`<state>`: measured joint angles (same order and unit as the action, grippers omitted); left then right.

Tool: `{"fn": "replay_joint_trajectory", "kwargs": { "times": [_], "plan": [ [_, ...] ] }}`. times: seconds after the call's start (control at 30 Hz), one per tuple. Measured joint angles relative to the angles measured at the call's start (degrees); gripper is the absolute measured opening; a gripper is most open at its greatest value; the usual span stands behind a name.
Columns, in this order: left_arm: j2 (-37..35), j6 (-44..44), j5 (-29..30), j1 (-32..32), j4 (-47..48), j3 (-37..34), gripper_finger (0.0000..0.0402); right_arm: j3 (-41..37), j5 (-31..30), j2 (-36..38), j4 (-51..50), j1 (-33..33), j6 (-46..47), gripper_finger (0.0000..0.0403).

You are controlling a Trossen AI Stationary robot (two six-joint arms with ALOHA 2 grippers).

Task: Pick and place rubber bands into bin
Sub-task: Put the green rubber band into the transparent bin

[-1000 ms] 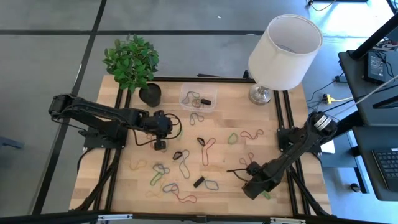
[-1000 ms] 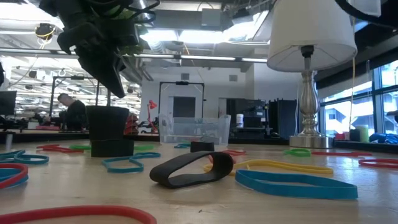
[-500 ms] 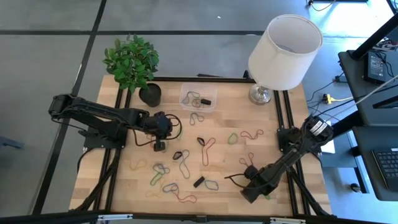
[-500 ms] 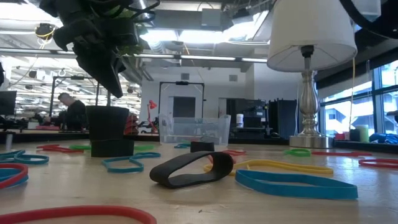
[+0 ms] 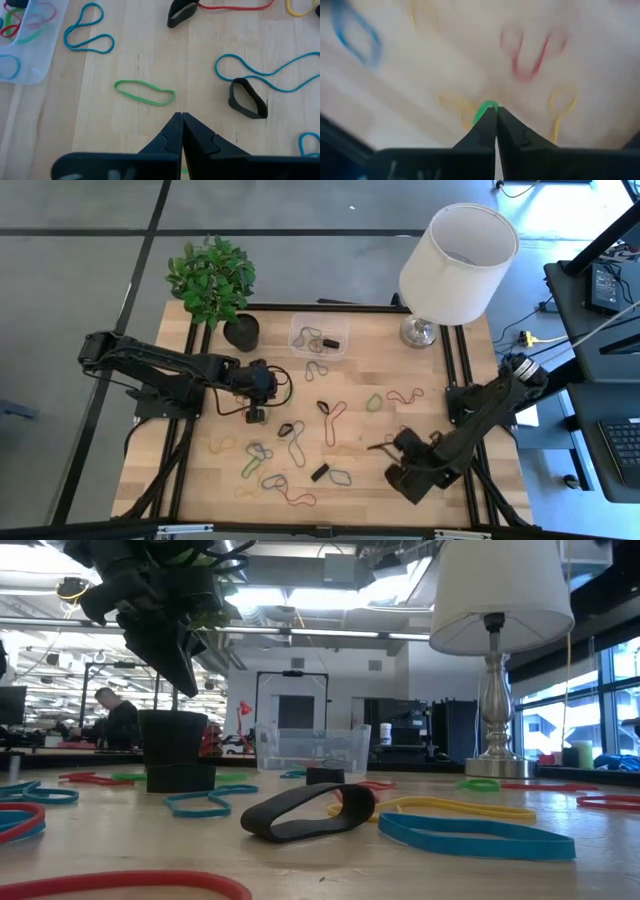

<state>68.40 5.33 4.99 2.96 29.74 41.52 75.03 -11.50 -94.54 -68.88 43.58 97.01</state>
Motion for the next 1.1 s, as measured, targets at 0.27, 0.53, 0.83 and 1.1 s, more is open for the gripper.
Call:
{"fn": "replay_joint_trajectory", "kwargs": {
  "times": [0.27, 0.53, 0.83, 1.1],
  "plan": [
    [0.0, -0.18, 2.89, -0.07, -0.28, 0.0, 0.0002, 5.89, -17.49, 1.46, -2.21, -13.17, -22.76, 0.0002],
    [0.0, -0.14, 2.99, -0.07, -0.35, 0.0, 0.0002, 5.9, -21.9, 1.44, 23.67, -33.16, -64.96, 0.0001],
    [0.0, 1.56, 3.04, -0.07, -2.66, 0.0, 0.0003, 5.88, -13.31, -1.09, 46.23, -52.27, -92.54, 0.0],
    [0.0, 6.07, 6.54, -0.07, -5.79, 0.0, 0.0003, 5.79, -8.31, -11.48, 50.67, -59.74, -96.94, 0.0]
  ]
}}
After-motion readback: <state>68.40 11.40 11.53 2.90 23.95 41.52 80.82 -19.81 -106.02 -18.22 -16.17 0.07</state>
